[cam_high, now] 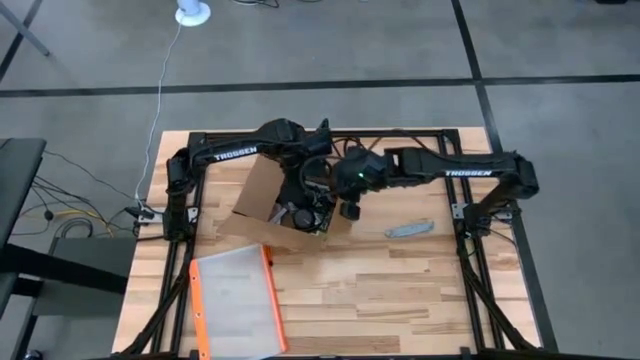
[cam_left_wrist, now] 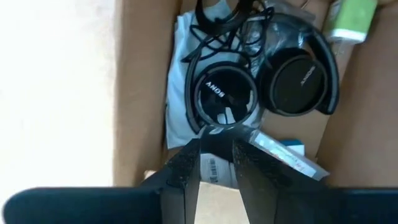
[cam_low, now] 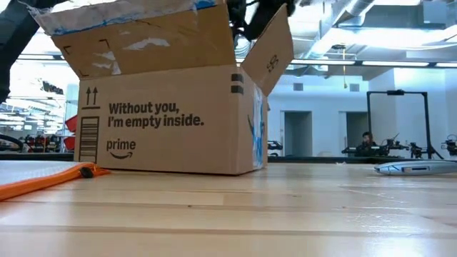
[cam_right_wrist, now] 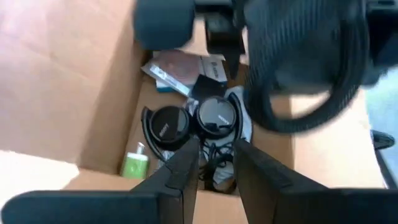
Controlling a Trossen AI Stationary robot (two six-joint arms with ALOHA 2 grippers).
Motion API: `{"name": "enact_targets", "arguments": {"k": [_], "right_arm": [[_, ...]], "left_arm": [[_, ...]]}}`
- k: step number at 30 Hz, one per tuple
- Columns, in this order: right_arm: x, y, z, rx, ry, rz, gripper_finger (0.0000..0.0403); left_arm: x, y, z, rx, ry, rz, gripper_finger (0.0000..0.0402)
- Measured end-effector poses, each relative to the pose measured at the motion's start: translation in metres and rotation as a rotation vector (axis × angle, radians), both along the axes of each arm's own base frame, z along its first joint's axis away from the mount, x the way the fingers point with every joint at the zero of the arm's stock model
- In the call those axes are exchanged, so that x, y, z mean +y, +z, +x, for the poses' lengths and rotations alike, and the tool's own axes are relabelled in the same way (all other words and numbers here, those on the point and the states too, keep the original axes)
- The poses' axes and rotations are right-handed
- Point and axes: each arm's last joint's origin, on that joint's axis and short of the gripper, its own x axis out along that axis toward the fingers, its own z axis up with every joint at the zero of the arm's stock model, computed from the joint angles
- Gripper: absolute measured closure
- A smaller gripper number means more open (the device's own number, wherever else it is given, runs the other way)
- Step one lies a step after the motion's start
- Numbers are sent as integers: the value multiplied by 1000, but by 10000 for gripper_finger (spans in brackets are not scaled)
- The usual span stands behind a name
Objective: Unpack boxes
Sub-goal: Open the cardboard box with the silver cutter
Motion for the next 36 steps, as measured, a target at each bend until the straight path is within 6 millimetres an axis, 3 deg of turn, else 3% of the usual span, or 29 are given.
{"name": "enact_targets", "arguments": {"k": [4, 9, 12, 16, 23, 32, 36], "right_arm": [[-7, 0, 16, 13, -21, 100, 316], [-30, -52, 35, 218, -84, 126, 316], [-35, -63, 41, 248, -89, 133, 316], [-33, -78, 44, 321, -75, 143, 316], [-14, -84, 38, 423, -13, 137, 316], [-2, -85, 36, 460, 29, 124, 316], [2, -85, 33, 490, 46, 118, 316]], "left_arm": [[5, 0, -5, 31, -18, -23, 320], [9, -1, -7, 51, -78, -13, 320], [8, -3, -7, 60, -104, -15, 320], [5, -23, -8, 121, -115, -34, 320], [-2, -61, -6, 133, -112, -42, 320], [-19, -82, -11, 245, -179, 44, 320], [-24, -78, -12, 337, -205, 237, 320]]}}
